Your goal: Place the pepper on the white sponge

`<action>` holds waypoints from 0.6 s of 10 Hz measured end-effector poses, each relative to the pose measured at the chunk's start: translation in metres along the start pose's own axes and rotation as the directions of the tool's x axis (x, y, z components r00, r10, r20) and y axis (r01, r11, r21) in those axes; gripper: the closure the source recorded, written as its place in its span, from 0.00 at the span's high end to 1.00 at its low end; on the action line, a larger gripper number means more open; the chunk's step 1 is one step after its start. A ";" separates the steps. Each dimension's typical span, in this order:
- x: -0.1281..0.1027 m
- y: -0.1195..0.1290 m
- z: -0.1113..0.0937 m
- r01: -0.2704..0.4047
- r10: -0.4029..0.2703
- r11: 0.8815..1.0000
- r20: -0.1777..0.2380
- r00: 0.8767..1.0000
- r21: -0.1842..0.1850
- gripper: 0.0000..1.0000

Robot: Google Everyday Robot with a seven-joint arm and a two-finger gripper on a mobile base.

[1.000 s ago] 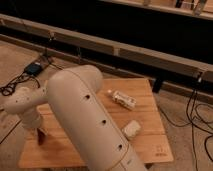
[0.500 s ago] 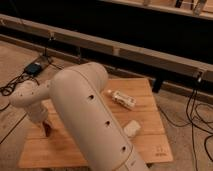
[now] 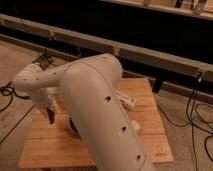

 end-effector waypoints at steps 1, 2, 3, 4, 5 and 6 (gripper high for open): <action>-0.001 -0.020 -0.009 -0.033 0.033 0.999 0.008 0.999 0.016 0.00; -0.002 -0.048 -0.021 -0.081 0.080 0.996 0.023 0.997 0.038 0.00; -0.002 -0.063 -0.027 -0.108 0.107 0.993 0.031 0.994 0.048 0.00; -0.002 -0.085 -0.034 -0.148 0.146 0.987 0.041 0.988 0.062 0.00; 0.000 -0.105 -0.037 -0.187 0.184 0.980 0.048 0.982 0.070 0.00; 0.002 -0.124 -0.039 -0.223 0.220 0.972 0.051 0.974 0.076 0.00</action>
